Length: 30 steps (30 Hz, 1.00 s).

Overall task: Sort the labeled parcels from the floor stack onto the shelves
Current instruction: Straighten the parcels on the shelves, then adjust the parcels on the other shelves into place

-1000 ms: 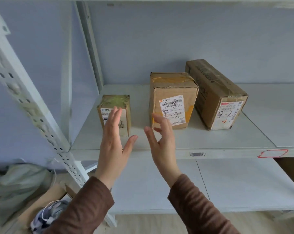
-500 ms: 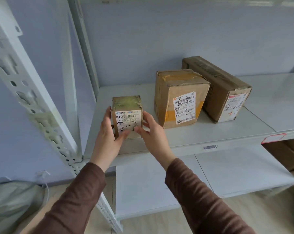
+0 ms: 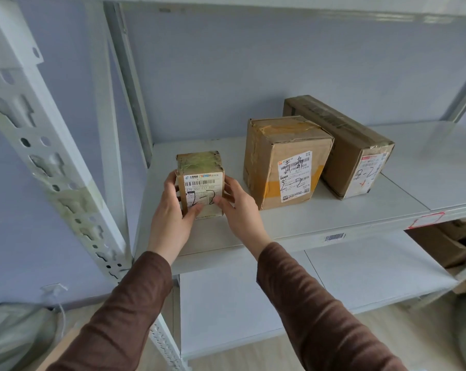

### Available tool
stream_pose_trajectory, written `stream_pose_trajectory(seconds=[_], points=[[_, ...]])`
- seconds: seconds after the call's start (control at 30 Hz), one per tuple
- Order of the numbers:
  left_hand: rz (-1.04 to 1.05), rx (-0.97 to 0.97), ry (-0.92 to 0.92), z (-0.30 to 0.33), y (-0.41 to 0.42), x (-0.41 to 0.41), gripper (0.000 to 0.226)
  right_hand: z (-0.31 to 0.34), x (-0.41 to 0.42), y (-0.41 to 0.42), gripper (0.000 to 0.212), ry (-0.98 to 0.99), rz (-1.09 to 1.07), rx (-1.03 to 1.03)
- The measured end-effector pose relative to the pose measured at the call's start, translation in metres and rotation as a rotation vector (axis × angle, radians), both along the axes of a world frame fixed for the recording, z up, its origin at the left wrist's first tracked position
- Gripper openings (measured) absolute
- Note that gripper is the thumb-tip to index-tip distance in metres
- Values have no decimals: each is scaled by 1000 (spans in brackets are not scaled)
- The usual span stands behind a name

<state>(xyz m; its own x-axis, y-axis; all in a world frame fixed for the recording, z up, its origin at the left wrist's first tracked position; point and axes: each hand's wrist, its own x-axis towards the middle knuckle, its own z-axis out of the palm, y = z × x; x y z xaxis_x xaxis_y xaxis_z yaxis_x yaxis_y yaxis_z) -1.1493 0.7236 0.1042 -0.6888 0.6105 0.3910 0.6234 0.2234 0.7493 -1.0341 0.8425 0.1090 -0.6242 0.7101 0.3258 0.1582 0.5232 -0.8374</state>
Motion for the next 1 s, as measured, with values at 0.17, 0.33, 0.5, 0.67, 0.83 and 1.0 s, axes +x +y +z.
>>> stream_pose_trajectory(seconds=[0.17, 0.33, 0.5, 0.67, 0.83, 1.0], points=[[2, 15, -8, -2, 2, -3, 85, -1, -2, 0, 50, -3, -15, -18], [3, -5, -11, -2, -3, 1, 90, 1, 1, -4, 65, -56, -15, -29], [57, 85, 191, 12, -19, 29, 89, -3, 27, -20, 68, -5, -80, 20], [-92, 172, 315, 29, -9, 75, 85, -3, 74, -33, 59, 50, -279, 176], [-352, 129, 232, 28, 21, 144, 88, 4, 154, -36, 61, 6, -507, 225], [-636, 43, 197, 23, 59, 247, 92, 6, 280, -34, 67, -70, -796, 272]])
